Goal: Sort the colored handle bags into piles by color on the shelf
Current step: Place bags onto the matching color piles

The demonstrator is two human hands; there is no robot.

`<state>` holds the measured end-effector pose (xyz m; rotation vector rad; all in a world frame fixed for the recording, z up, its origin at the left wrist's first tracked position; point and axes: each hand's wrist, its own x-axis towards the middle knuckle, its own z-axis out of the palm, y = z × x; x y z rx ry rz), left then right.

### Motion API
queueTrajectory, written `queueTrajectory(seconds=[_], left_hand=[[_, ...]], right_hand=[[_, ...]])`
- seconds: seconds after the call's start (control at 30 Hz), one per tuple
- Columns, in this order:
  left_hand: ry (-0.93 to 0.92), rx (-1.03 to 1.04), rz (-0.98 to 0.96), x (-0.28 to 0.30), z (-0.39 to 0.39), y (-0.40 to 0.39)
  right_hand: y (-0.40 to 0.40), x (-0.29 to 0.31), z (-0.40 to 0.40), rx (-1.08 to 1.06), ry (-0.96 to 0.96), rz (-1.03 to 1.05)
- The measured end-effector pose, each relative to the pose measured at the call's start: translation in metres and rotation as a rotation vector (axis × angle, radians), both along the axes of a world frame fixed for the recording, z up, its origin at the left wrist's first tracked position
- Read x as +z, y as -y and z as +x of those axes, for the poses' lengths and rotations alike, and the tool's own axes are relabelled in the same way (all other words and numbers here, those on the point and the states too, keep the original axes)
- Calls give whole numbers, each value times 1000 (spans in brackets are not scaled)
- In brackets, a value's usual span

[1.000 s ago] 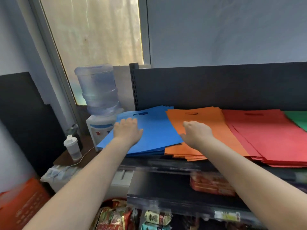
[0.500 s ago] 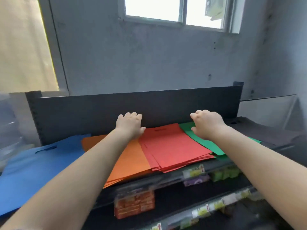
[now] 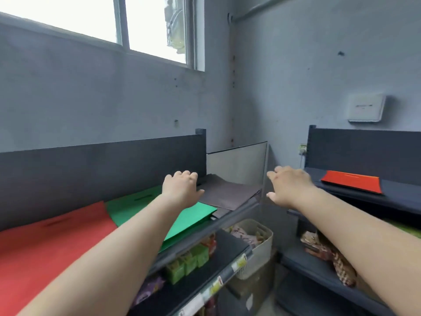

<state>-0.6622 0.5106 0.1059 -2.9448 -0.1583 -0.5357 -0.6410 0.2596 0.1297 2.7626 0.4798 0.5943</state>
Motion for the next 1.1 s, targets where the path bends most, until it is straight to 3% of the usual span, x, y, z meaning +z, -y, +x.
queueTrajectory(seconds=[0.63,1.1], left_hand=[[-138,-456,-123,-81,337,265],[-181,-627,-160,-156,517,423]], right_hand=[[262,-66,223,-628,-110,86],[415,-134,376,-738,-175,290]])
